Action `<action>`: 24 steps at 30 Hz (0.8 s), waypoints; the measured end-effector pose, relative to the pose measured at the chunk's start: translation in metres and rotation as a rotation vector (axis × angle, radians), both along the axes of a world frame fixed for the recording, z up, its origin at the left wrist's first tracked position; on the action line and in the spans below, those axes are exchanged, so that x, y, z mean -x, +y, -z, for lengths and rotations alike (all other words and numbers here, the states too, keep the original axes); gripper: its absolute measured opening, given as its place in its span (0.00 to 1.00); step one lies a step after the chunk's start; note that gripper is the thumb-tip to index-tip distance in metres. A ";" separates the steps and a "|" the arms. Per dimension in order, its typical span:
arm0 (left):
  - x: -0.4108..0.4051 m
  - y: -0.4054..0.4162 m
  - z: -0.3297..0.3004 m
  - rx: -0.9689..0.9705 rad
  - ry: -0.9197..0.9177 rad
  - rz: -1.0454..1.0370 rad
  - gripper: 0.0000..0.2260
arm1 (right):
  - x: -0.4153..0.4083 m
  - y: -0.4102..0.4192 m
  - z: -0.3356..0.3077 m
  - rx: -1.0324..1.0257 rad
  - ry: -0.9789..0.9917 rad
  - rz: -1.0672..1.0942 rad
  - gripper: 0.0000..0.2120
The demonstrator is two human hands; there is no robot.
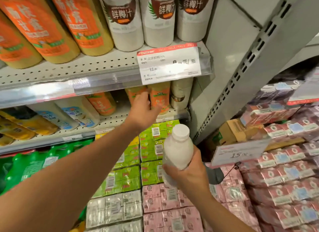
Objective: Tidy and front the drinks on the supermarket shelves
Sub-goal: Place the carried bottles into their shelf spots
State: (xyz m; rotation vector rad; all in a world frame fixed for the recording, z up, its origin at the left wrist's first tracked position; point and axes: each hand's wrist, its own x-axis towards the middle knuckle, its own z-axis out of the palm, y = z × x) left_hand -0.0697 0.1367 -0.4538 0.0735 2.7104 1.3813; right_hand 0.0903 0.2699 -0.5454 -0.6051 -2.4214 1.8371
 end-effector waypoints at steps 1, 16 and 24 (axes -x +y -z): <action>0.015 0.006 -0.001 0.079 -0.017 0.004 0.07 | 0.000 0.003 0.003 -0.006 -0.002 -0.003 0.40; 0.081 0.022 0.027 -0.006 -0.238 -0.134 0.24 | -0.005 0.017 0.011 -0.038 -0.014 -0.010 0.42; 0.061 0.023 0.019 0.179 -0.220 -0.102 0.19 | -0.017 0.009 0.016 -0.024 -0.037 -0.043 0.43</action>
